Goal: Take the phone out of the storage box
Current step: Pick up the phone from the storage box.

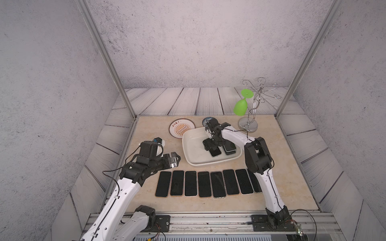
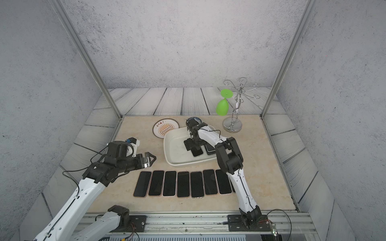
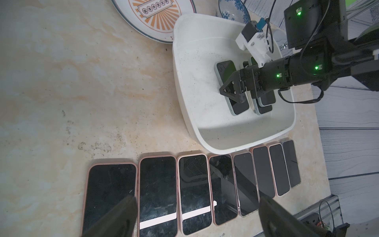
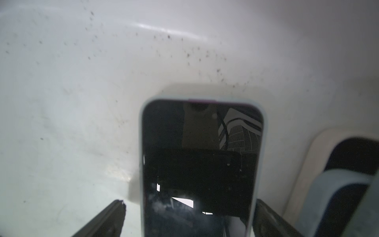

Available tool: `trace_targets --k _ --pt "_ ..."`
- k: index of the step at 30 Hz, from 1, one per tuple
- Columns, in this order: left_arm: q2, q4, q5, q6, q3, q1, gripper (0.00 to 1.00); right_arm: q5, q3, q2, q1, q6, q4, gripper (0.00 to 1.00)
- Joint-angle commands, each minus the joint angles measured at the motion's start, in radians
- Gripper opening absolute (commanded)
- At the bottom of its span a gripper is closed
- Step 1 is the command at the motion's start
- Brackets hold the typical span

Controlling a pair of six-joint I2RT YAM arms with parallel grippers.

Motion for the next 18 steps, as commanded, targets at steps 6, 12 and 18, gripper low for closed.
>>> trace_targets --k 6,12,18 --pt "0.002 0.048 0.023 -0.032 -0.029 -0.006 0.98 0.000 -0.113 0.021 0.006 -0.005 -0.107 0.96" --pt "0.029 0.133 0.044 -0.072 -0.034 -0.007 0.98 -0.010 -0.083 0.027 0.003 0.016 -0.088 0.63" --pt "0.055 0.357 0.073 -0.169 -0.093 -0.007 0.97 -0.104 -0.139 -0.112 0.004 0.050 0.018 0.27"
